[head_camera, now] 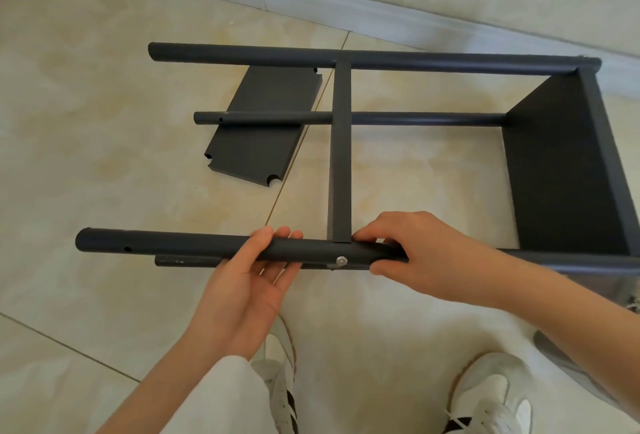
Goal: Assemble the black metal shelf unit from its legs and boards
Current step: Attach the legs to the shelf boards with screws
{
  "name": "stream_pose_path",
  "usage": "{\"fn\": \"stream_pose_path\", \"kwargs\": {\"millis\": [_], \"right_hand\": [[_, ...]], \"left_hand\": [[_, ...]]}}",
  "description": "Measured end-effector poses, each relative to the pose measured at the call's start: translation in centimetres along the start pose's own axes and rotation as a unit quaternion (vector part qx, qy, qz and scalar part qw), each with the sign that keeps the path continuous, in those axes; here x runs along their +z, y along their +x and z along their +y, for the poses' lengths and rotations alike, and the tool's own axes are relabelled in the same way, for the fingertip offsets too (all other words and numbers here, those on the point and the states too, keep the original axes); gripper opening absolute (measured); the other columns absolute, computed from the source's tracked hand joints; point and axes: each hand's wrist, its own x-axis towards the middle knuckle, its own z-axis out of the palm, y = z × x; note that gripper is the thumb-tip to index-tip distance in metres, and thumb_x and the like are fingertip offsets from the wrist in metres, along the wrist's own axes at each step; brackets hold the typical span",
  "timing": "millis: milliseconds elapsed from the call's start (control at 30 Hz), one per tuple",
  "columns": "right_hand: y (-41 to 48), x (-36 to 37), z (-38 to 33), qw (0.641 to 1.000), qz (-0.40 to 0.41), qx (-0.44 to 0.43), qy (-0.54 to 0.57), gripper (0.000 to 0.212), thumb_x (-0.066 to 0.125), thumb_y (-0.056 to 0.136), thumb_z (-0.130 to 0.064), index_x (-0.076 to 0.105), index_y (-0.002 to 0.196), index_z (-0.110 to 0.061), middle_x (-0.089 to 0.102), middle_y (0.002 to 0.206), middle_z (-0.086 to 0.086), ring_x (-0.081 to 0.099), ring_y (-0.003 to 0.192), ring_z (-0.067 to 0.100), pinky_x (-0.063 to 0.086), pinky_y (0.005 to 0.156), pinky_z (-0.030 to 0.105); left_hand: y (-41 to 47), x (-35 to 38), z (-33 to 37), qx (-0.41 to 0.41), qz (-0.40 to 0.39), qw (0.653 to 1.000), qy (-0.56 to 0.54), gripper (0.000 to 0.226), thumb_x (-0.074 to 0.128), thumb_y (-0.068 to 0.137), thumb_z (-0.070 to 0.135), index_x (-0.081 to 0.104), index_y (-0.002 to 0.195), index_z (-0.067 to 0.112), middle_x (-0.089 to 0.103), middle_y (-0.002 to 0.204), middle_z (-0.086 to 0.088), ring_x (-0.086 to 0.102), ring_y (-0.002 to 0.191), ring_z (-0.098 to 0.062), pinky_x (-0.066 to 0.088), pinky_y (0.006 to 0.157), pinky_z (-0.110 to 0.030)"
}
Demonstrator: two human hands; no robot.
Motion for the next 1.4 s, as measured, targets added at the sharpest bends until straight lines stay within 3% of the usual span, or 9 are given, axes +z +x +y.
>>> {"fn": "stream_pose_path", "kwargs": {"millis": [233, 433, 600, 767, 833, 933, 1100, 1233, 1400], "right_hand": [[-0.1, -1.5, -0.5, 1.000, -0.003, 0.010, -0.009, 0.028, 0.061, 0.093, -0.025, 0.063, 0.118, -0.037, 0.057, 0.102, -0.018, 0.054, 0.087, 0.001, 0.050, 0.082, 0.022], [-0.3, -3.9, -2.1, 0.999, 0.014, 0.003, -0.036, 0.026, 0.061, 0.095, -0.025, 0.063, 0.120, -0.033, 0.064, 0.105, -0.015, 0.056, 0.087, 0.000, 0.048, 0.083, 0.018], [-0.7, -7.3, -4.3, 0.995, 0.046, 0.002, -0.085, 0.027, 0.058, 0.097, -0.026, 0.062, 0.124, -0.030, 0.066, 0.109, -0.010, 0.056, 0.089, 0.005, 0.034, 0.074, 0.007], [-1.7, -11.6, -7.0, 0.991, 0.062, 0.006, -0.117, 0.025, 0.060, 0.096, -0.023, 0.065, 0.120, -0.023, 0.063, 0.101, -0.009, 0.058, 0.092, 0.008, 0.041, 0.084, 0.016], [-2.3, -13.0, -8.0, 0.990, 0.082, 0.004, -0.115, 0.027, 0.060, 0.096, -0.022, 0.065, 0.122, -0.021, 0.064, 0.104, -0.007, 0.059, 0.093, 0.010, 0.043, 0.091, 0.023], [-3.5, -14.5, -9.3, 0.987, 0.114, -0.002, -0.117, 0.026, 0.060, 0.096, -0.023, 0.066, 0.121, -0.018, 0.066, 0.105, -0.004, 0.055, 0.085, 0.004, 0.039, 0.087, 0.022], [-5.6, -15.7, -11.6, 0.984, 0.154, 0.008, -0.087, 0.028, 0.059, 0.096, -0.021, 0.064, 0.123, -0.013, 0.067, 0.114, 0.006, 0.061, 0.101, 0.018, 0.046, 0.095, 0.029], [-7.6, -15.5, -13.4, 0.980, 0.194, 0.023, -0.047, 0.024, 0.058, 0.097, -0.019, 0.060, 0.121, -0.014, 0.065, 0.116, 0.005, 0.062, 0.102, 0.019, 0.043, 0.092, 0.027], [-10.2, -15.0, -15.1, 0.974, 0.220, 0.056, 0.027, 0.019, 0.057, 0.098, -0.017, 0.059, 0.117, -0.013, 0.065, 0.112, 0.007, 0.065, 0.099, 0.022, 0.052, 0.094, 0.036]], "left_hand": [[0.1, 0.8, 0.4, 0.012, -0.027, 0.999, 0.015, 0.031, 0.071, 0.076, 0.014, 0.065, 0.106, 0.007, 0.074, 0.102, -0.013, 0.073, 0.103, -0.030, 0.062, 0.069, -0.037], [-0.5, 2.2, 2.0, 0.074, -0.064, 0.993, 0.066, 0.027, 0.069, 0.078, 0.019, 0.065, 0.102, 0.010, 0.075, 0.103, -0.013, 0.074, 0.102, -0.029, 0.062, 0.070, -0.035], [-1.7, 5.8, 5.1, 0.143, -0.114, 0.977, 0.109, 0.020, 0.069, 0.077, 0.019, 0.064, 0.095, 0.012, 0.077, 0.097, -0.011, 0.074, 0.099, -0.028, 0.062, 0.071, -0.034], [-3.8, 9.8, 8.4, 0.152, -0.177, 0.963, 0.137, 0.034, 0.072, 0.078, 0.020, 0.064, 0.110, 0.010, 0.077, 0.103, -0.010, 0.074, 0.100, -0.026, 0.062, 0.073, -0.034], [-4.7, 11.4, 9.5, 0.165, -0.189, 0.957, 0.147, 0.024, 0.068, 0.090, 0.016, 0.063, 0.112, 0.011, 0.077, 0.102, -0.008, 0.074, 0.101, -0.025, 0.063, 0.074, -0.035], [-6.5, 13.9, 11.0, 0.189, -0.196, 0.950, 0.154, 0.012, 0.065, 0.096, 0.014, 0.063, 0.108, 0.013, 0.078, 0.093, -0.005, 0.075, 0.096, -0.021, 0.062, 0.068, -0.033], [-10.0, 17.2, 12.5, 0.230, -0.195, 0.934, 0.194, 0.005, 0.067, 0.094, 0.015, 0.065, 0.098, 0.018, 0.075, 0.078, 0.001, 0.076, 0.085, -0.017, 0.061, 0.064, -0.031], [-13.0, 19.2, 13.2, 0.248, -0.211, 0.914, 0.240, 0.007, 0.067, 0.094, 0.016, 0.065, 0.090, 0.021, 0.071, 0.079, 0.002, 0.071, 0.100, -0.023, 0.060, 0.071, -0.034], [-16.9, 21.8, 12.9, 0.240, -0.224, 0.906, 0.268, 0.005, 0.067, 0.095, 0.015, 0.066, 0.092, 0.019, 0.068, 0.079, 0.000, 0.069, 0.101, -0.024, 0.058, 0.084, -0.040]]}}
